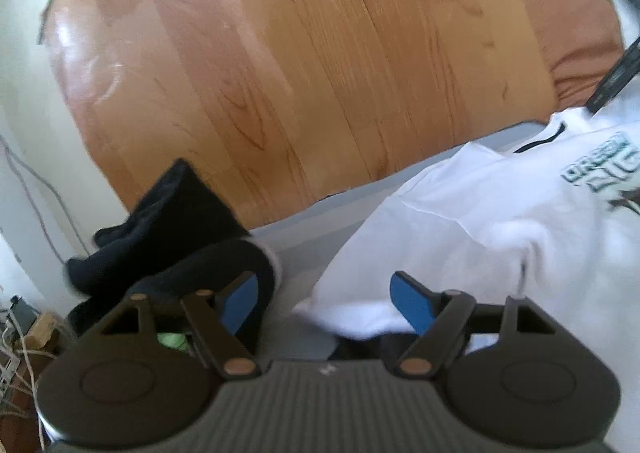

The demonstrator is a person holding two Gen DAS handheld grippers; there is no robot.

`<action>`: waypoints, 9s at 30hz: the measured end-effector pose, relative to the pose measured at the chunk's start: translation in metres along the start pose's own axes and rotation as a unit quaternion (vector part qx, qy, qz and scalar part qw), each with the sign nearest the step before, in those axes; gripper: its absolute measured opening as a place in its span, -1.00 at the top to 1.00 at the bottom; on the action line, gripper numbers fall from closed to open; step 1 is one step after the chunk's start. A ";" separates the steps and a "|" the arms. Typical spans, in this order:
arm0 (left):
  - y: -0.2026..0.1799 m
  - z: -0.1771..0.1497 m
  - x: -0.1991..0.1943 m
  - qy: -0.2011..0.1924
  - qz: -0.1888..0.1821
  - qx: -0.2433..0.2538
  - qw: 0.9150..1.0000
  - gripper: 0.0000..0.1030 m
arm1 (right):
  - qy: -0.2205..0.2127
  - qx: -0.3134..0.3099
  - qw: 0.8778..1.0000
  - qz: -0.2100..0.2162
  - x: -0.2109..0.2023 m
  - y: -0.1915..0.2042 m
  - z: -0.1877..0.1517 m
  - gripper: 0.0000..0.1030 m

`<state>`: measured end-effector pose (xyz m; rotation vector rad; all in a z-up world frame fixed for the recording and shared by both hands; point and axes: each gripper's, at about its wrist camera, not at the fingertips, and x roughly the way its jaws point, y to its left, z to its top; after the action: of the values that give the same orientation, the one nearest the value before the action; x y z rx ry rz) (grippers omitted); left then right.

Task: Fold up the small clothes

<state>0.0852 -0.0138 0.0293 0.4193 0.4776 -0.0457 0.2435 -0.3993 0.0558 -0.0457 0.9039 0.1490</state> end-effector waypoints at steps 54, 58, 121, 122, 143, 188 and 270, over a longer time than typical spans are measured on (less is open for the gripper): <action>0.125 -0.095 -0.101 0.077 -0.069 -0.204 0.974 0.06 | -0.140 0.145 0.978 0.059 -0.244 -0.008 -0.244 -0.69; 0.092 -0.111 -0.145 0.069 -0.235 -0.208 0.947 -0.09 | -0.107 0.168 0.973 0.115 -0.255 -0.009 -0.289 -0.66; 0.061 -0.081 -0.094 0.112 -0.225 -0.262 0.932 -0.05 | -0.123 -0.149 0.974 0.114 -0.118 0.145 0.007 0.33; 0.064 -0.082 -0.094 0.112 -0.222 -0.262 0.932 -0.05 | -0.111 -0.151 0.974 0.124 -0.111 0.147 0.003 0.04; 0.073 -0.034 -0.060 0.092 -0.206 -0.259 0.939 -0.43 | -0.066 0.133 0.985 -0.086 -0.088 -0.081 -0.075 0.02; 0.247 -0.169 -0.220 0.007 0.011 -0.364 0.931 -0.06 | -0.078 -0.363 0.851 0.373 -0.130 0.418 -0.121 -0.10; -0.090 0.038 0.083 0.036 -0.065 -0.023 0.997 0.46 | -0.100 0.267 0.959 0.001 -0.080 -0.094 -0.120 0.95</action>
<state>0.1630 -0.1071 -0.0128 0.3454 0.5761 -0.1459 0.1152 -0.5128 0.0423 0.4652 0.7179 -0.0913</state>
